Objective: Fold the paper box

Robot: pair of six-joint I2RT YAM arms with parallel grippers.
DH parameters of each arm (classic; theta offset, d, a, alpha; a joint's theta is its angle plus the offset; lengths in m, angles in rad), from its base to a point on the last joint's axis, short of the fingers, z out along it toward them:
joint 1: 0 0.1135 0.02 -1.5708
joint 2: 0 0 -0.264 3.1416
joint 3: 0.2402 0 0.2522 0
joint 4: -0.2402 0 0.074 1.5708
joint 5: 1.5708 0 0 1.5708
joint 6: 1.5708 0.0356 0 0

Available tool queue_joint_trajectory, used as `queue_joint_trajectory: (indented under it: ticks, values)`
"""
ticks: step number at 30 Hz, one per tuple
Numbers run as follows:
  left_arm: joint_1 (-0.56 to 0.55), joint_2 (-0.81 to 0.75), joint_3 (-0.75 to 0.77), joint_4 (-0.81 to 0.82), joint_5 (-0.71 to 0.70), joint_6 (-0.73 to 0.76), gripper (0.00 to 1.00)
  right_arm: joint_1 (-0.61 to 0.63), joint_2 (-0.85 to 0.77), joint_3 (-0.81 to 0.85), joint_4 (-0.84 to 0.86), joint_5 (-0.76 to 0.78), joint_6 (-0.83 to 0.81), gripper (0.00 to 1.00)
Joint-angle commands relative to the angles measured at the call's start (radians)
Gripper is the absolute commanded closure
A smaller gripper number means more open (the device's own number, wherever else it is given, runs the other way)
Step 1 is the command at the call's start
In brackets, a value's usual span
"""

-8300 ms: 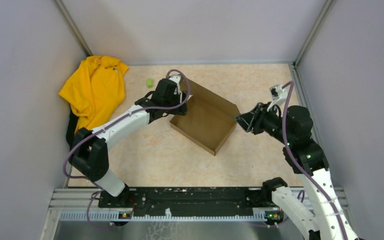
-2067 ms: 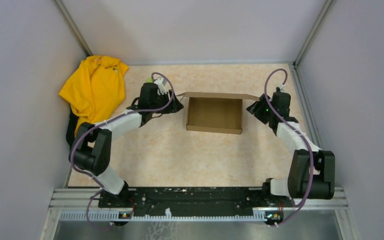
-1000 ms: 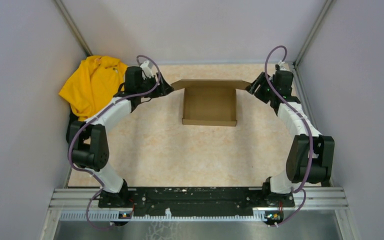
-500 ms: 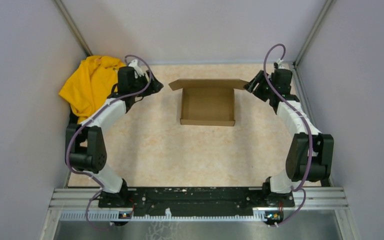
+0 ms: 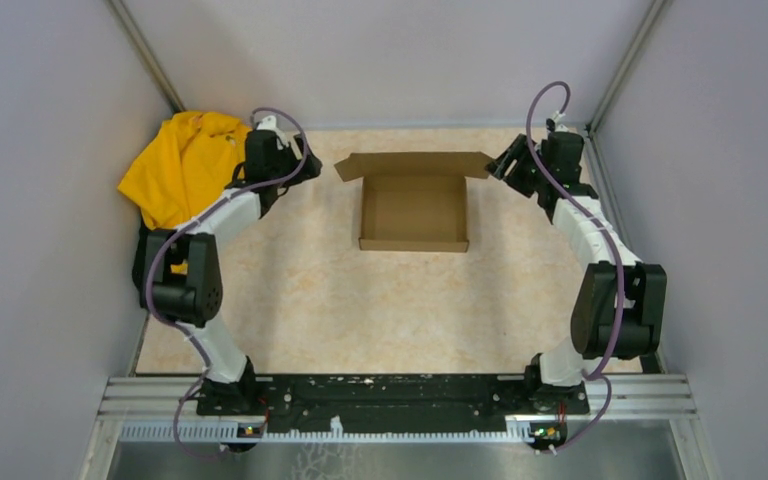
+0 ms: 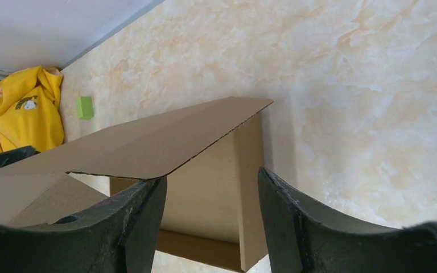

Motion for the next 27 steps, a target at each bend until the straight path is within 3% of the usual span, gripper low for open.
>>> queue_joint_trajectory:
  ticks: [1, 3, 7, 16, 27]
  values:
    - [0.0, 0.126, 0.106, -0.002, -0.126, 0.036, 0.14, 0.009, 0.008, 0.062, 0.037, -0.021, 0.008, 0.4]
    - [-0.001, 0.178, 0.166, -0.034, -0.171, 0.045, 0.13, 0.009, 0.011, 0.068, 0.031, -0.02, 0.004, 0.4]
    - [-0.002, 0.269, 0.28, -0.056, -0.24, 0.075, 0.01, 0.009, 0.014, 0.078, 0.02, -0.018, -0.005, 0.4]
    - [0.008, 0.447, 0.454, -0.087, -0.307, 0.12, 0.03, 0.009, 0.023, 0.084, 0.003, -0.014, -0.017, 0.39]
    - [0.04, 0.581, 0.567, -0.199, -0.254, 0.095, 0.08, 0.01, 0.029, 0.096, -0.006, -0.016, -0.022, 0.39]
